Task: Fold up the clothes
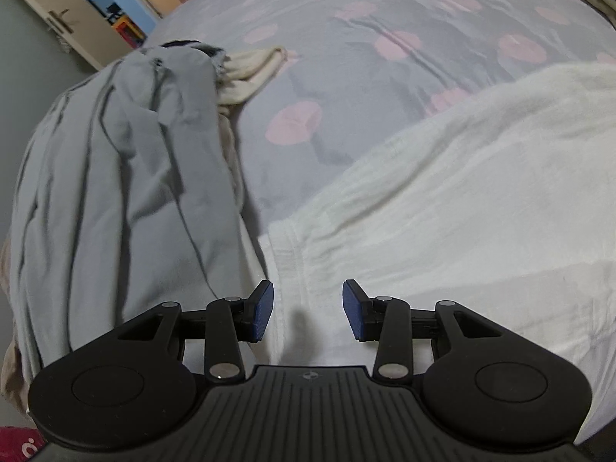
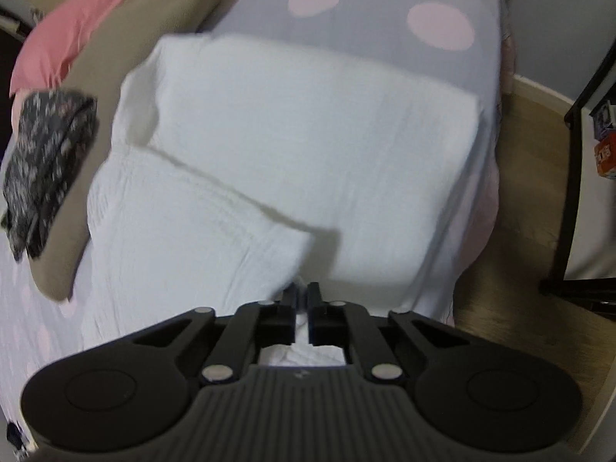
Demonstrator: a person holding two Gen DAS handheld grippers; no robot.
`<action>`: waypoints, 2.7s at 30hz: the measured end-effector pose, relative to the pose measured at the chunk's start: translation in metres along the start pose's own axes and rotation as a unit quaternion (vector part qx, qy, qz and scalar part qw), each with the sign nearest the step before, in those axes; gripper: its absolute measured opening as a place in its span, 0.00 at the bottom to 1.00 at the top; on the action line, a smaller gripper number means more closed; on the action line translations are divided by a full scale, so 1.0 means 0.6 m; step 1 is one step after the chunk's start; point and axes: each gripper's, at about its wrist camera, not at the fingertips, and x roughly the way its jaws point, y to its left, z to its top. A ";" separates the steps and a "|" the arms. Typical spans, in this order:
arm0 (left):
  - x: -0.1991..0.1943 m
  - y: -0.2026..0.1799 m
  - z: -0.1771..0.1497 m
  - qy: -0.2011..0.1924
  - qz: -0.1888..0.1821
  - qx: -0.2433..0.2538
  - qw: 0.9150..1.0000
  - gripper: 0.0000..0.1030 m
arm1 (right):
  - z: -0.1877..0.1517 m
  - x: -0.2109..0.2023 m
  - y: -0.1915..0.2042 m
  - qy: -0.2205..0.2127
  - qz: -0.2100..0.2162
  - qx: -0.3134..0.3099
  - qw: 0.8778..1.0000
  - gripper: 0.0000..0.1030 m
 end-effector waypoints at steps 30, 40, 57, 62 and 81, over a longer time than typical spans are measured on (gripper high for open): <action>0.051 -0.047 -0.013 0.067 0.024 0.058 0.996 0.36 | 0.016 0.010 0.002 -0.034 0.044 0.054 0.997 0.17; 0.053 -0.057 -0.006 0.064 0.028 0.071 0.995 0.36 | 0.005 -0.051 -0.006 -0.019 0.059 0.094 0.994 0.03; 0.028 -0.040 -0.002 0.034 0.034 0.040 0.998 0.36 | 0.005 0.029 -0.034 0.032 -0.001 0.108 0.994 0.34; 0.015 -0.034 0.010 0.011 0.036 0.023 0.999 0.36 | 0.001 0.026 -0.031 0.038 0.017 0.098 0.994 0.28; -0.036 -0.003 0.044 -0.064 -0.025 -0.051 0.996 0.36 | -0.068 -0.118 0.186 -0.059 0.120 -0.117 0.984 0.05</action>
